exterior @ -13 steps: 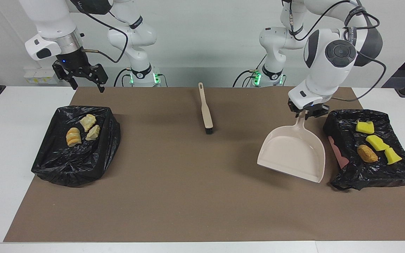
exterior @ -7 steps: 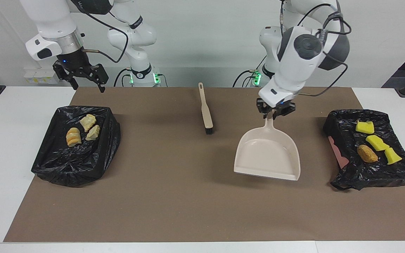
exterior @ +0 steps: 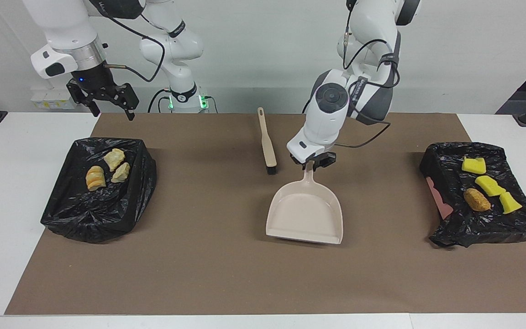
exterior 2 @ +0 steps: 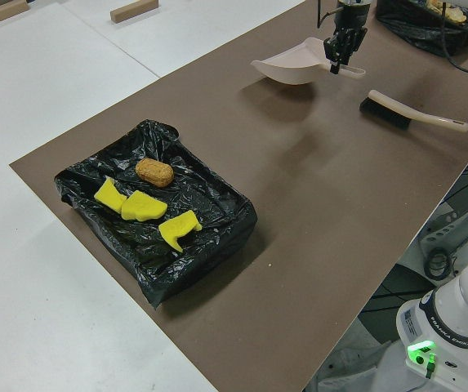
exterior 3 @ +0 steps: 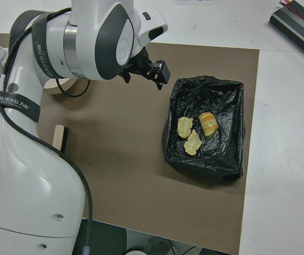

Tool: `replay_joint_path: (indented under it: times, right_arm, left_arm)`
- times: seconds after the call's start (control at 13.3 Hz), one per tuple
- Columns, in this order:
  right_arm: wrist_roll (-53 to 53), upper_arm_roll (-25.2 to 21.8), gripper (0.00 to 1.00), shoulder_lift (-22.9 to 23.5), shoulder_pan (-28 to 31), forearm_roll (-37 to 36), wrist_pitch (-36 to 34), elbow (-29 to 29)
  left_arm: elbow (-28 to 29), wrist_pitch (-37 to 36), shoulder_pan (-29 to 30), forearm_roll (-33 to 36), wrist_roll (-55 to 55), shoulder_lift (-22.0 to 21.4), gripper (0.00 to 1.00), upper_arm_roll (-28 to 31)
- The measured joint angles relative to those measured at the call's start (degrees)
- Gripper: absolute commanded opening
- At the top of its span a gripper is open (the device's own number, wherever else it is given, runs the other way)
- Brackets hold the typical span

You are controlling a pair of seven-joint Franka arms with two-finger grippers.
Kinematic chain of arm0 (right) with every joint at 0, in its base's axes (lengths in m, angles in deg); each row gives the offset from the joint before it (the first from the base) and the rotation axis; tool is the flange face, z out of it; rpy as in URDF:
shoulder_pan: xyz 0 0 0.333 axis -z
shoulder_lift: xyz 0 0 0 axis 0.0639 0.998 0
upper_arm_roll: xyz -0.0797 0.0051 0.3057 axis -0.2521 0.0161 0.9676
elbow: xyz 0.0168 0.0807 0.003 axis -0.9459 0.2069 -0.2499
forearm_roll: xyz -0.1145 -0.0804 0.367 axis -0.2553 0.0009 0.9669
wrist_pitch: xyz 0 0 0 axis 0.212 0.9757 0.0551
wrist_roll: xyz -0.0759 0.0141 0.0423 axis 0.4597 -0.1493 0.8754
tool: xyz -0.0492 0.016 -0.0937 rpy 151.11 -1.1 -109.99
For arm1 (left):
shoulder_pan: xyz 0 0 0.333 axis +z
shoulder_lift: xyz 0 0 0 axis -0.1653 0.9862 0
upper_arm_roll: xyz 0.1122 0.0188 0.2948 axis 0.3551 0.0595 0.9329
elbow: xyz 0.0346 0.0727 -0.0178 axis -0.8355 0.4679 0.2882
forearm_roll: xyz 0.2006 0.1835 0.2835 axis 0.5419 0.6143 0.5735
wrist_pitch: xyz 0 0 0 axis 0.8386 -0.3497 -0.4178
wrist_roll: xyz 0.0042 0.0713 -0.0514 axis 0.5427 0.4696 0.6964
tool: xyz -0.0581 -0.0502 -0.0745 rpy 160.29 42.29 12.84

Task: Sweep and dump trash in bin
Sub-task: 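Set the dustpan back on the table center with the left gripper and release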

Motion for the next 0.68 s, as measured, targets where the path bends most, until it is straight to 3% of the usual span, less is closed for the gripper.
replay_joint_path:
  times: [0.38,0.45,0.53,0.68]
  right_arm:
    - [0.0,-0.09,1.0,0.0,0.95,0.0,-0.02,0.0]
    - [0.0,-0.06,1.0,0.0,0.97,0.0,-0.02,0.0]
    - [0.0,0.07,1.0,0.0,1.03,0.0,-0.02,0.0]
    - [0.0,1.34,1.0,0.0,2.57,0.0,-0.07,0.0]
  left_arm:
    - [-6.34,4.66,-4.61,-0.94,13.97,7.89,0.0,0.0]
    - [-7.94,5.65,-5.42,-0.93,15.72,9.71,0.06,0.01]
    - [-9.02,7.26,-6.09,-0.86,16.6,11.04,0.99,0.02]
    - [-10.01,8.31,-7.39,0.03,17.77,11.64,1.0,0.05]
